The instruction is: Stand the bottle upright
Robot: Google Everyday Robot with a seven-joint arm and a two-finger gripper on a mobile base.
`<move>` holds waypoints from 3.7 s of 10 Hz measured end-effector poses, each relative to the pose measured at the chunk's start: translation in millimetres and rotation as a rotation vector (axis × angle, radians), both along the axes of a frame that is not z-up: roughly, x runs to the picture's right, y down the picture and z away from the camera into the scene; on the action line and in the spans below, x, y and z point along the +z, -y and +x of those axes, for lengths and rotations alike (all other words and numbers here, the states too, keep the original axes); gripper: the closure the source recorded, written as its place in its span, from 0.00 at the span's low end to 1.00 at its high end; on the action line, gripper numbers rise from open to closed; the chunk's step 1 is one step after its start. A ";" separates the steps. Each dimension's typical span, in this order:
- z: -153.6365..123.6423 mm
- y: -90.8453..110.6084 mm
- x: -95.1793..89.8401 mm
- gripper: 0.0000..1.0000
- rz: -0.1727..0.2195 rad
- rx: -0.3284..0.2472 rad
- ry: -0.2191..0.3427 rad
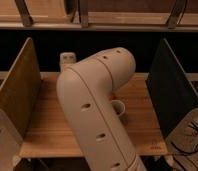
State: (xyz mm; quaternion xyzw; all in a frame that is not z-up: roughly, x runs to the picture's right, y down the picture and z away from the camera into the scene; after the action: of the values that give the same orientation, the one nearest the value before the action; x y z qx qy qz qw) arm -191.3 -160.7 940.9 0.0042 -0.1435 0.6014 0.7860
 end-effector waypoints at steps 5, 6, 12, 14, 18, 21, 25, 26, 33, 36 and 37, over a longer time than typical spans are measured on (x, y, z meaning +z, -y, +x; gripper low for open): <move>0.0 0.0 0.0 1.00 0.000 0.000 0.000; 0.0 0.0 0.0 1.00 0.000 0.000 0.000; -34.8 -7.1 -26.5 1.00 0.047 -0.121 0.048; -30.7 -5.8 -25.9 1.00 0.051 -0.123 0.040; -33.1 -5.7 -26.8 1.00 0.052 -0.124 0.043; -33.4 -6.0 -26.7 1.00 0.052 -0.124 0.043; -42.0 -10.3 -30.1 1.00 0.060 -0.153 0.058; -41.4 -10.2 -29.8 1.00 0.063 -0.157 0.055; -40.8 -10.0 -29.7 1.00 0.063 -0.156 0.053; -40.6 -10.0 -29.7 1.00 0.063 -0.156 0.053; -40.7 -10.1 -29.7 1.00 0.063 -0.156 0.054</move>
State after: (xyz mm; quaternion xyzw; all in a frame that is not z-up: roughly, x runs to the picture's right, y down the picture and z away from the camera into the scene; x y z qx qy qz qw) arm -232.0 -150.7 911.3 0.0015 -0.1832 0.5336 0.8257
